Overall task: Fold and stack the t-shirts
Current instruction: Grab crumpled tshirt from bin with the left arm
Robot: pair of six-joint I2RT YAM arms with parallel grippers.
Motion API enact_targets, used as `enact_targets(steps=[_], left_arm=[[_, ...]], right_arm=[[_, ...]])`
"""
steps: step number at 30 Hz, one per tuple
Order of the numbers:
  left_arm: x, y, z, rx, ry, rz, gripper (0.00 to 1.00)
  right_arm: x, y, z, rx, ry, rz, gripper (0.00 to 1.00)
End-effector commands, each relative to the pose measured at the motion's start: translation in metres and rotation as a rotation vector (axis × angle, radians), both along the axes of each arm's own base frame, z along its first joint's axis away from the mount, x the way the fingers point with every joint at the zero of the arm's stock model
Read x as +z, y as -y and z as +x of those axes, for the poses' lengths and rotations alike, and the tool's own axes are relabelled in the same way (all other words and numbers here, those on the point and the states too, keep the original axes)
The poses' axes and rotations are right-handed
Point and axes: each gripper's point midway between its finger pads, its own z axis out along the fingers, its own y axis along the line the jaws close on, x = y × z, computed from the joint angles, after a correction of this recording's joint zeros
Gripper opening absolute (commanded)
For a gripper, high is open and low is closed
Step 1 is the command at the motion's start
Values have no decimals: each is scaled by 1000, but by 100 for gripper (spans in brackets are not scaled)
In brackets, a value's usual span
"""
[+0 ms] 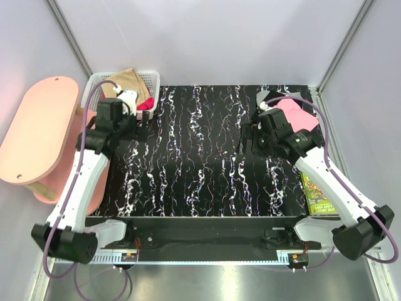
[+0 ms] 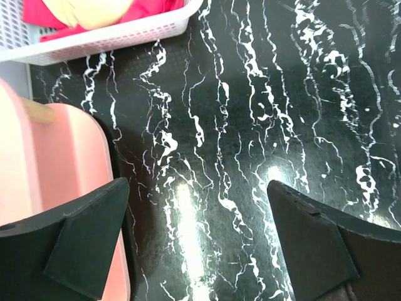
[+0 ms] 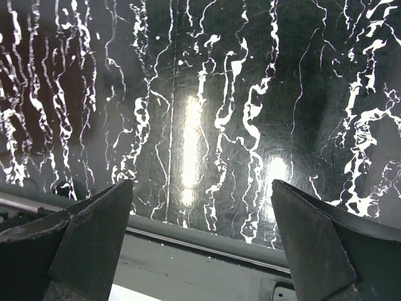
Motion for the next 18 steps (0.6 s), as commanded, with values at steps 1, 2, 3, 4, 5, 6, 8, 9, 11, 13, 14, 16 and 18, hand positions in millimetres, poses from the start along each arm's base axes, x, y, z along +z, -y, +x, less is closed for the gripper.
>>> enact_targets(steps=[1, 2, 3, 4, 5, 6, 8, 9, 11, 13, 14, 16, 18], left_arm=[[37, -3, 50, 59, 136, 10, 99], [42, -4, 61, 67, 148, 21, 99], [52, -3, 83, 73, 171, 34, 99], [57, -4, 96, 87, 183, 48, 99], [63, -8, 109, 114, 192, 70, 99], [73, -9, 136, 133, 210, 82, 99], [59, -16, 173, 178, 181, 111, 99], [86, -24, 188, 215, 242, 85, 99], [57, -33, 224, 251, 192, 76, 99], [72, -49, 250, 303, 238, 31, 99], [40, -59, 270, 331, 190, 53, 99], [37, -64, 290, 340, 211, 50, 99], [4, -69, 310, 364, 182, 68, 99]], right_arm=[[21, -3, -8, 30, 78, 70, 100], [24, -4, -9, 33, 94, 79, 100], [30, -2, -12, 34, 117, 88, 100], [29, -1, -15, 38, 120, 87, 100], [30, -1, -16, 42, 123, 90, 100], [34, 1, -19, 43, 138, 98, 100], [35, -2, -28, 67, 137, 125, 100], [35, -2, -31, 65, 135, 133, 100], [35, 0, -38, 66, 141, 145, 100], [32, -1, -42, 60, 133, 155, 100], [34, -2, -43, 61, 140, 168, 100], [33, -6, -47, 71, 129, 182, 99], [29, -13, -52, 86, 114, 189, 100]])
